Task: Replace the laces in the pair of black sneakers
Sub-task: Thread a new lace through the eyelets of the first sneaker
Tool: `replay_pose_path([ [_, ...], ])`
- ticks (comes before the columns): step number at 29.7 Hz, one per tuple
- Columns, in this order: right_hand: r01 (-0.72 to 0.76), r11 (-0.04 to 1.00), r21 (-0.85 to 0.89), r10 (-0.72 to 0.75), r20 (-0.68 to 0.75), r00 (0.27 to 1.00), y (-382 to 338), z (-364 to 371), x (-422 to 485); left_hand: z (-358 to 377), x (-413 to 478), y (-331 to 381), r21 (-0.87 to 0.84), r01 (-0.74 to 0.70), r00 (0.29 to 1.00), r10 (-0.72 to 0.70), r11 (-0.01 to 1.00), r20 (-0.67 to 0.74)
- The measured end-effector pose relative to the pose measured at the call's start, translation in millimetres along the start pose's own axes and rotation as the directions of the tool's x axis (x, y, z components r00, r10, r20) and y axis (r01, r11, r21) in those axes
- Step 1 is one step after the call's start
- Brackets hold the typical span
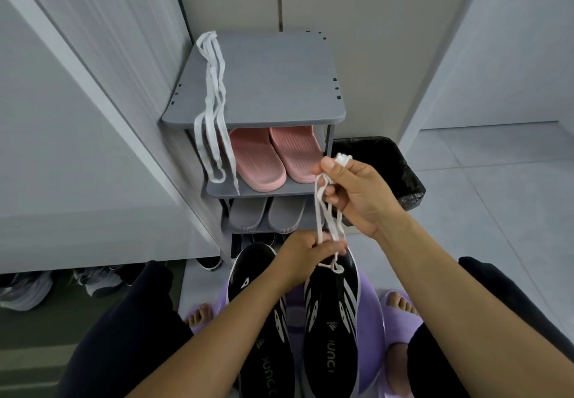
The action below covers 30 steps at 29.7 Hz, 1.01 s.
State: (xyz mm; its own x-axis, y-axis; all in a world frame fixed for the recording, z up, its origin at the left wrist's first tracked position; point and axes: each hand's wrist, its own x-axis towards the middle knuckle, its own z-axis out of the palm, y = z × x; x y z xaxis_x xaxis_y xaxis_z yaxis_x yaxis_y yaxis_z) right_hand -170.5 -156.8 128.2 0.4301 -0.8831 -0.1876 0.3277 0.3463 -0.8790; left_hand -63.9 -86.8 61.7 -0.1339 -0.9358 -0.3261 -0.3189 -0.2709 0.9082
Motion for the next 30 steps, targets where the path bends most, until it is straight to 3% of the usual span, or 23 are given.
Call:
replay_pose_path([
  [3,-0.028,0.999,-0.026,0.024,-0.124,0.992,1.3,-16.4,4.5,-2.9,0.2,5.5,-0.031,-0.005,1.000,0.004,1.000,-0.025],
  [5,-0.170,0.947,-0.271,0.128,-0.164,0.978,9.4,-27.6,4.6,-8.8,0.8,4.6,-0.027,-0.028,0.997,0.026,0.999,-0.066],
  [7,-0.279,0.761,-0.585,0.258,-0.122,0.959,19.3,-37.4,-0.8,-13.6,1.5,0.9,-0.002,-0.041,0.993,0.041,0.999,-0.114],
  [9,-0.263,0.450,-0.853,0.418,-0.059,0.907,27.5,-44.5,-8.5,-15.6,1.6,-2.8,0.006,-0.054,0.984,0.054,0.999,-0.169],
  [11,-0.152,0.190,-0.970,0.491,-0.040,0.870,38.8,-45.8,-15.7,-15.2,1.6,-1.4,0.047,-0.093,0.979,0.100,0.995,-0.175],
  [12,-0.115,0.176,-0.978,0.464,-0.020,0.885,46.1,-43.8,-18.1,-13.9,1.1,0.9,0.072,-0.125,0.979,0.135,0.990,-0.156],
  [15,-0.072,0.409,-0.910,0.249,0.036,0.968,62.2,-32.5,-20.6,-13.2,1.0,8.6,0.086,-0.208,0.966,0.218,0.974,-0.140],
  [17,-0.073,0.443,-0.894,0.157,-0.003,0.988,64.6,-34.9,-16.3,-14.0,-1.2,8.2,-0.010,-0.163,0.979,0.161,0.987,-0.123],
  [19,-0.102,0.439,-0.892,0.167,-0.030,0.985,64.0,-40.4,-12.1,-14.2,-5.8,0.2,-0.142,-0.009,1.000,0.007,0.990,-0.009],
  [20,-0.113,0.463,-0.879,0.183,-0.030,0.983,65.1,-41.8,-11.6,-12.6,-6.3,-9.8,-0.120,0.057,0.998,-0.052,0.991,0.044],
  [22,-0.103,0.507,-0.856,0.192,-0.005,0.981,68.7,-39.4,-13.3,-6.4,-7.0,-27.7,0.100,0.094,0.990,-0.103,0.991,0.092],
  [25,-0.032,0.546,-0.837,0.114,0.036,0.993,75.4,-32.7,-16.1,-0.2,-5.1,-37.7,0.428,0.079,0.995,-0.095,0.900,0.018],
  [30,0.019,0.736,-0.677,0.055,0.087,0.995,73.4,-22.1,-23.2,-3.3,-9.8,-31.3,0.639,0.098,0.995,-0.091,0.763,-0.044],
])
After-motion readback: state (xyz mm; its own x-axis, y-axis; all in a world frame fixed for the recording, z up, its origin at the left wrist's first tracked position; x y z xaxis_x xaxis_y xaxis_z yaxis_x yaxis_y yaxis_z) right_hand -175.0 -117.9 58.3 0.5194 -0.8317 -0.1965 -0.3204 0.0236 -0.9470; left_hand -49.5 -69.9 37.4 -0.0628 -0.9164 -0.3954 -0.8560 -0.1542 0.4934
